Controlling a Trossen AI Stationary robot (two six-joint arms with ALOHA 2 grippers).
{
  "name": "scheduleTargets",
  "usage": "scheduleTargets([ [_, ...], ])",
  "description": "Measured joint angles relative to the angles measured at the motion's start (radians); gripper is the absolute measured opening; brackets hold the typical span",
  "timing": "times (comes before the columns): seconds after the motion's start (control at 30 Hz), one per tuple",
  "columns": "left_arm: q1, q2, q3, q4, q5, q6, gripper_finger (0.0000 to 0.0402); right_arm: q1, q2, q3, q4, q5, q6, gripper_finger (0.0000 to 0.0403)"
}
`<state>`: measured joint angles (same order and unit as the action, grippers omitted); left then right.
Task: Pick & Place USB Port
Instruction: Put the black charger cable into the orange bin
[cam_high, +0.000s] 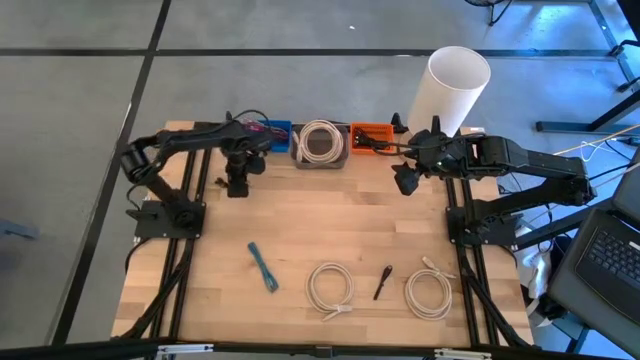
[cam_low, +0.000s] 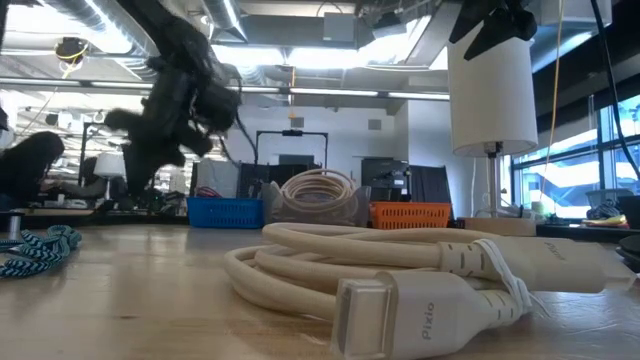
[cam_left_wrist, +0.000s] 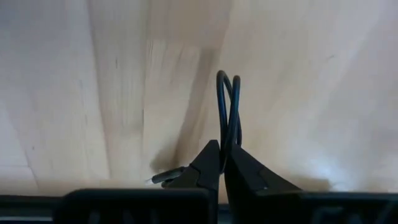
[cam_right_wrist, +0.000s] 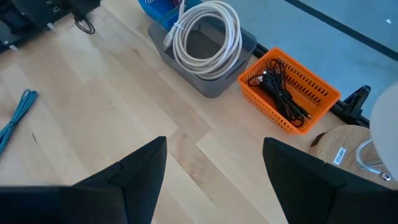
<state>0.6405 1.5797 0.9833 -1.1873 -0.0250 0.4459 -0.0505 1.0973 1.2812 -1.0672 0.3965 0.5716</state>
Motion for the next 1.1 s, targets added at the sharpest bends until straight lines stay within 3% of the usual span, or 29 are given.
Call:
scheduleTargets([
  [0.17,-0.004,-0.163,0.002,0.038,0.119,-0.082,0.0004,0.0,0.0,0.0,0.008,0.001,0.0,0.0268],
  [0.3,-0.004,-0.296,0.013,0.223,0.31,-0.195,0.0004,0.0,0.0,0.0,0.054,0.003,-0.003,0.0268],
  [0.5,-0.005,-0.402,0.014,0.839,0.608,-0.458,0.0003,0.0,0.0,0.0,0.227,0.001,-0.077,0.0268],
  [0.63,-0.006,-0.389,0.016,1.32,0.702,-0.652,0.0003,0.0,0.0,0.0,0.404,-0.038,-0.142,0.0268],
  [0.73,-0.006,-0.356,0.016,1.567,0.738,-0.79,0.0003,0.0,0.0,0.0,0.514,-0.064,-0.17,0.0268],
  [0.8,-0.008,-0.327,0.03,1.628,0.758,-0.844,0.0003,0.0,0.002,0.0,0.58,-0.079,-0.19,0.0268],
  [1.1,-0.085,-0.172,0.2,1.582,0.81,-0.828,0.0003,0.0,0.06,0.0,0.7,-0.145,-0.266,0.0268],
])
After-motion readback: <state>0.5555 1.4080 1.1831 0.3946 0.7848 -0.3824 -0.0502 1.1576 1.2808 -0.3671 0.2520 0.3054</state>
